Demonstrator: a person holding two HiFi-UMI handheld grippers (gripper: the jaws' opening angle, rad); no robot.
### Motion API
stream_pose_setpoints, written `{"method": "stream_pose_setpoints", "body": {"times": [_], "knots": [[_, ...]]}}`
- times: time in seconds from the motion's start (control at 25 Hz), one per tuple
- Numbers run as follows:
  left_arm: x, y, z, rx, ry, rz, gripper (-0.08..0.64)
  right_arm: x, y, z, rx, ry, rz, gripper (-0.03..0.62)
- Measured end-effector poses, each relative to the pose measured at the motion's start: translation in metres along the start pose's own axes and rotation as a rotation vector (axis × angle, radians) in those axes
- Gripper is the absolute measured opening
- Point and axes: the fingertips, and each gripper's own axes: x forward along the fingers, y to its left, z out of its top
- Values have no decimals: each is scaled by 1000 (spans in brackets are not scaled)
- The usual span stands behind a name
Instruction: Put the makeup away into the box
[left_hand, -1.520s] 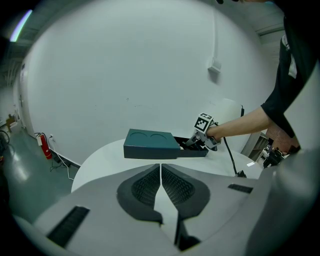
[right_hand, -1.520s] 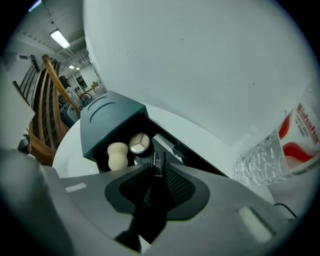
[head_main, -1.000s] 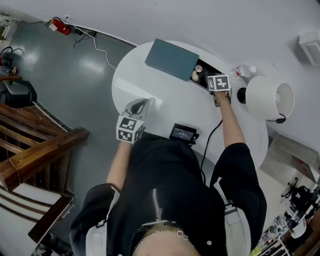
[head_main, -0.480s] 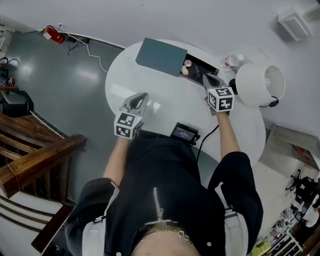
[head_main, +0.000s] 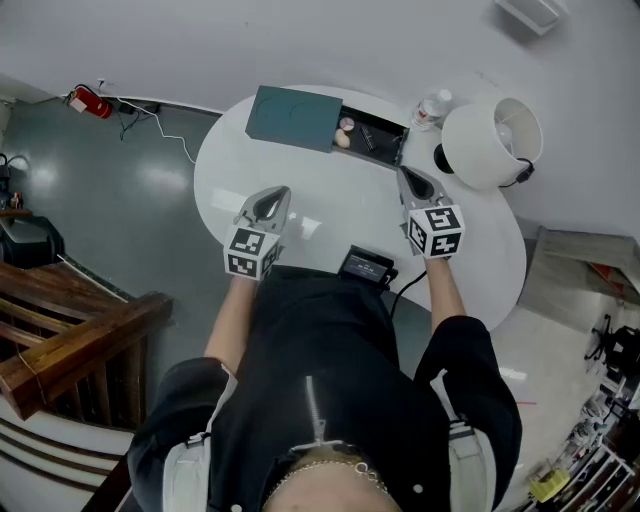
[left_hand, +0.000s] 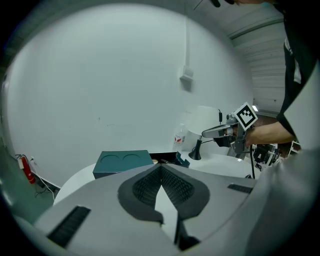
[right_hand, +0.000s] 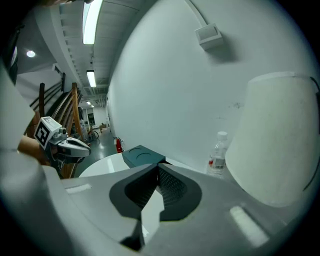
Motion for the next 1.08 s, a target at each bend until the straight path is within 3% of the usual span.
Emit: {"method": "stream_pose_setpoints", "body": {"times": [0.36, 1.08], "knots": [[14, -25, 6, 35, 2, -62, 12, -19, -7, -18, 31, 23, -14, 5], [16, -33, 2, 47, 25, -79, 12, -22, -3, -22, 20, 43, -9, 5]]}}
